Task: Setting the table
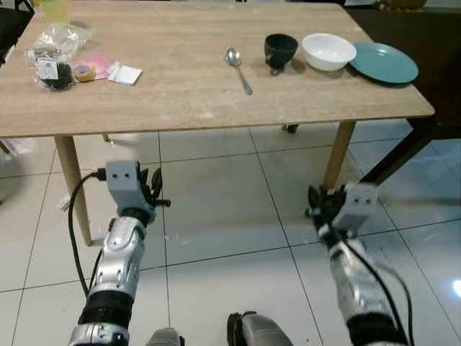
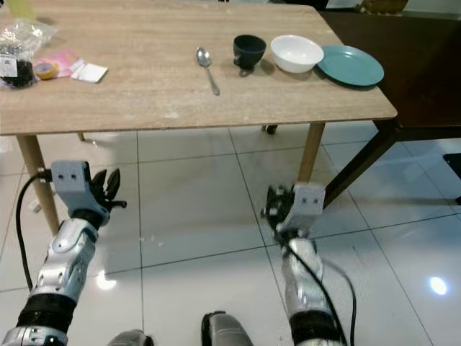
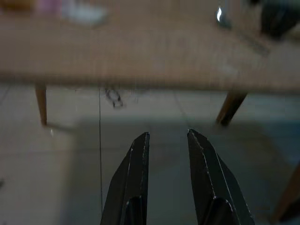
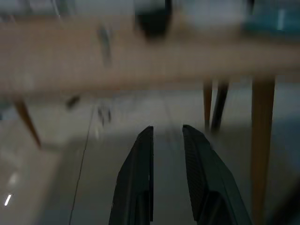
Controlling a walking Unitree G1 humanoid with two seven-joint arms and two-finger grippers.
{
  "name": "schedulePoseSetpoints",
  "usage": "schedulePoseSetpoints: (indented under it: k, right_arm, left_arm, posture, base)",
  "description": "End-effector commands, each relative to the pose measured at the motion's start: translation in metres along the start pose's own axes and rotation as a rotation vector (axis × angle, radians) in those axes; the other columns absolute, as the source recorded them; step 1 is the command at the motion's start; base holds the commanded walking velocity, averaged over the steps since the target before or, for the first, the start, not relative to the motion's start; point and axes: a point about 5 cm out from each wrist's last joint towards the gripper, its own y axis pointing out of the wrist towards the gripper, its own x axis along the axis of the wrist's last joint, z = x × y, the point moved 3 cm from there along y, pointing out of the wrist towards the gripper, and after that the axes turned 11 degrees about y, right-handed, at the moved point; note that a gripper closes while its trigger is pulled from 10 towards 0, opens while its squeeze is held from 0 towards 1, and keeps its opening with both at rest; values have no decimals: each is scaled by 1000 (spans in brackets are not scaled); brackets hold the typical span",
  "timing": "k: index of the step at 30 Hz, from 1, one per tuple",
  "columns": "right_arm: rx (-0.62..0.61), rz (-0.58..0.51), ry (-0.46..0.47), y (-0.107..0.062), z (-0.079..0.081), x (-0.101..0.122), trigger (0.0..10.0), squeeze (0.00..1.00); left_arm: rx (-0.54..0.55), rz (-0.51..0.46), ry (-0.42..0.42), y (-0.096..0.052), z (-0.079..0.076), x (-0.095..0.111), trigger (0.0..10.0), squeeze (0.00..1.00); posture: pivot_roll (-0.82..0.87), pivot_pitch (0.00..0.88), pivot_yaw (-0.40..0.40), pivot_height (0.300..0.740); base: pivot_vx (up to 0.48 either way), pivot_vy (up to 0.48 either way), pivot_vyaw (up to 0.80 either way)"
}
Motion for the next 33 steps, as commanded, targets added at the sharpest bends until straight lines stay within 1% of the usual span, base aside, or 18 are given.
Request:
schedulePoseSetpoints:
  k: [1,4,7,9,13,17,28,33]
  right_arm:
    - [-12,-5,-3,-1,-4,4,10000,0]
    - [16,-35,4,7,3,15,10000,0]
    - [36,-49,14,10,8,21,10000,0]
    - [42,-42,16,11,10,20,10000,0]
    - [39,-19,19,11,10,17,10000,0]
    - [36,53,11,7,9,5,10000,0]
    - [38,81,16,7,9,1,10000,0]
    - [40,84,17,7,10,1,10000,0]
  left_arm:
    - [9,-10,-1,2,2,6,10000,0]
    - [18,-59,11,8,4,22,10000,0]
    - [22,-65,33,10,6,28,10000,0]
    - [33,-44,67,11,9,25,10000,0]
    - [61,-13,90,11,15,22,10000,0]
    - [85,20,104,9,21,17,10000,0]
    - [61,0,102,9,16,19,10000,0]
    - [46,-10,84,8,13,20,10000,0]
  posture:
    - [62,94,-27,740]
    - [63,91,-29,740]
    - [63,91,-29,740]
    - [63,84,-28,740]
    - [62,83,-27,740]
    - [64,81,-24,740]
    - [63,85,-27,740]
    - [63,85,-27,740]
  base:
    - [0,0,0]
    - [0,0,0]
    - [0,0,0]
    - [0,0,0]
    - [0,0,0]
    - [0,0,0]
    - [0,0,0]
    - [100,0,0]
